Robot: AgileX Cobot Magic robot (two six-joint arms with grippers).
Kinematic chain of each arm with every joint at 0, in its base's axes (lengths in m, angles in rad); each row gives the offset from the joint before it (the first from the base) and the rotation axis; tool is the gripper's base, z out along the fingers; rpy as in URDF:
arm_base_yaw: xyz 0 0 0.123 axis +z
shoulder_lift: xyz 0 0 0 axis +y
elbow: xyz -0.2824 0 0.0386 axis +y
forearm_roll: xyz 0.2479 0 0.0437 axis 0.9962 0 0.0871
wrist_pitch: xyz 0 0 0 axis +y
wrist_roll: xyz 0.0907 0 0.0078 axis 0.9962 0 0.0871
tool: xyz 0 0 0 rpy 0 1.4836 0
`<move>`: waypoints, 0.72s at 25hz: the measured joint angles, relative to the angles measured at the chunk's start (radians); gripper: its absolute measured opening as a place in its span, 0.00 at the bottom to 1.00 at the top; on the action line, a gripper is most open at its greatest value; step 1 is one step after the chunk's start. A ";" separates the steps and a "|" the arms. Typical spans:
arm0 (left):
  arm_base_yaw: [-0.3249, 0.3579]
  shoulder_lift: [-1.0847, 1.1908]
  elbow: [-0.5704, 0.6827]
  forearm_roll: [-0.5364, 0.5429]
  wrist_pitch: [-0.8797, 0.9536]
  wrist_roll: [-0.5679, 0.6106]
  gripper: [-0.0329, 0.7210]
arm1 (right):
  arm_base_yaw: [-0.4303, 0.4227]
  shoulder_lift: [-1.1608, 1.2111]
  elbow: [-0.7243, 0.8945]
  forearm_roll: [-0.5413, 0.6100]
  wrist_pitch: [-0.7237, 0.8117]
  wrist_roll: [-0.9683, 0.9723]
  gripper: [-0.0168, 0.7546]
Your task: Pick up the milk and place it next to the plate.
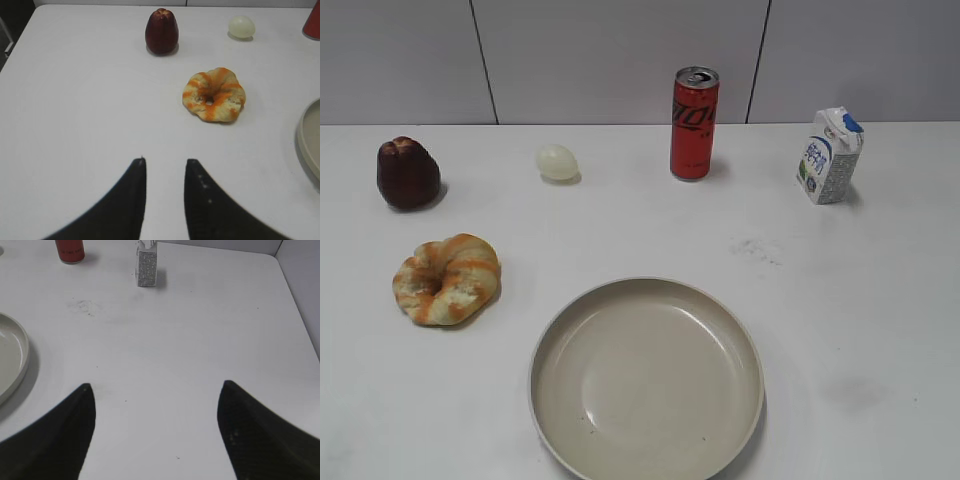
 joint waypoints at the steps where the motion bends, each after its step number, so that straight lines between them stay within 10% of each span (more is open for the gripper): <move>1: 0.000 0.000 0.000 0.000 0.000 0.000 0.32 | 0.000 0.000 0.000 0.000 0.000 0.000 0.77; 18: 0.000 0.000 0.000 0.000 0.000 0.000 0.32 | 0.000 0.020 -0.016 -0.068 -0.083 0.004 0.77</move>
